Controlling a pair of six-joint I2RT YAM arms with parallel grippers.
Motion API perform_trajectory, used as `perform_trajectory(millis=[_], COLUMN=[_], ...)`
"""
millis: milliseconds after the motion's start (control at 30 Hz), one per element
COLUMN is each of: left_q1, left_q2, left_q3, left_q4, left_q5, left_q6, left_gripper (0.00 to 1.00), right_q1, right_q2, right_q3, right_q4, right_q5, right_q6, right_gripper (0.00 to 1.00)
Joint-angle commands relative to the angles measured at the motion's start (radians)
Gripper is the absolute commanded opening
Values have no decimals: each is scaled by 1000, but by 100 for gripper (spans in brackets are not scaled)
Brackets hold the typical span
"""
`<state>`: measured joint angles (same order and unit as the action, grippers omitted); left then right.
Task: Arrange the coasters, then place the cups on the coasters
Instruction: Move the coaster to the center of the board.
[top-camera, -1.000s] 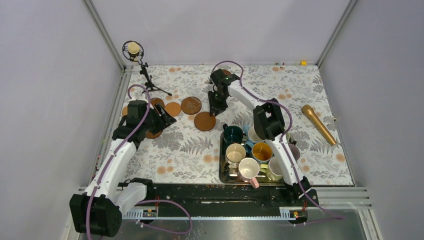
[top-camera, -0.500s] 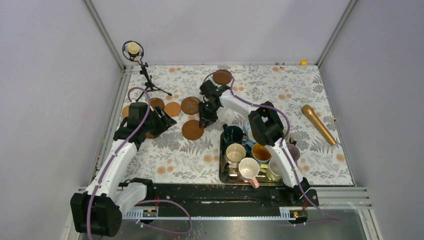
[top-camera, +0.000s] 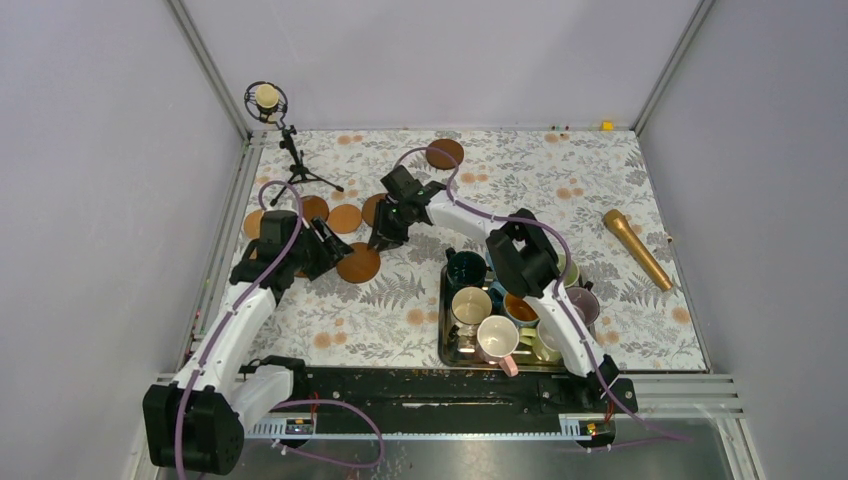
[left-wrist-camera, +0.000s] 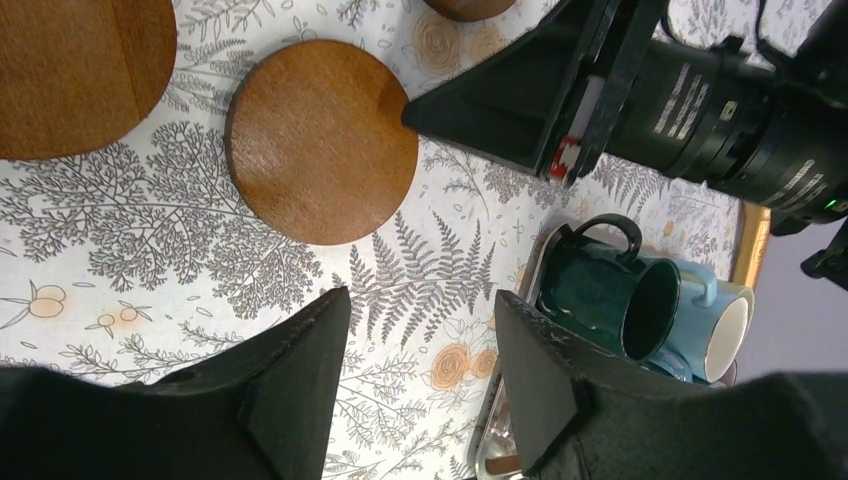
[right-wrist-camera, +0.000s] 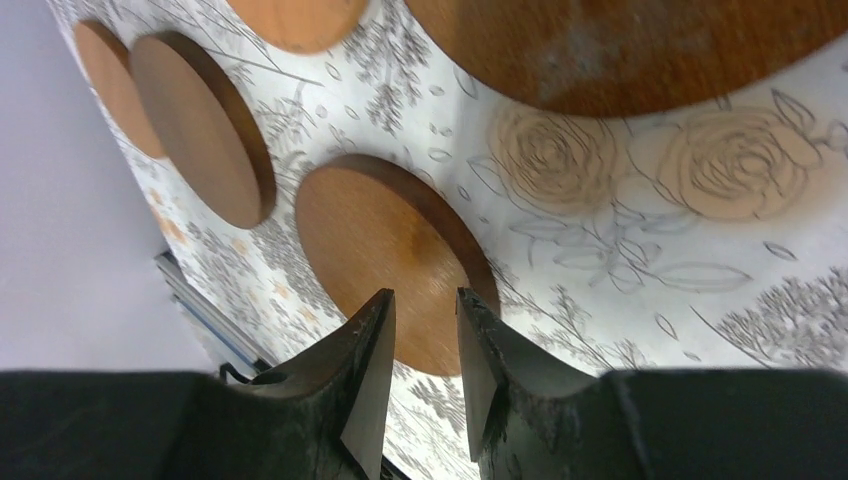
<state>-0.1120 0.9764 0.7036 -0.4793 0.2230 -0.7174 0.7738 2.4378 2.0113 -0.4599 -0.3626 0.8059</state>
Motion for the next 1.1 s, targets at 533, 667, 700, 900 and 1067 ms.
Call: perform_trajectory(millis=[533, 667, 700, 900, 1067], left_q1=[-62, -77, -82, -120, -126], left_q2=[271, 330, 347, 413, 436], left_q3=[-156, -156, -153, -139, -149], left_q4=[390, 471, 475, 536, 535], left_q5=[116, 133, 134, 135, 114], left_q6=[-131, -161, -166, -176, -165], left_gripper=[40, 39, 39, 39, 39], right_q1=[-148, -179, -183, -191, -203], right_q2=[-119, -102, -105, -128, -134], right_q3=[176, 226, 221, 190, 170], right_q4=[-128, -176, -175, -176, -168], right_q5=[38, 31, 32, 33, 36], right_q6=[-212, -239, -243, -264, -275], right_gripper=[39, 39, 39, 39, 39])
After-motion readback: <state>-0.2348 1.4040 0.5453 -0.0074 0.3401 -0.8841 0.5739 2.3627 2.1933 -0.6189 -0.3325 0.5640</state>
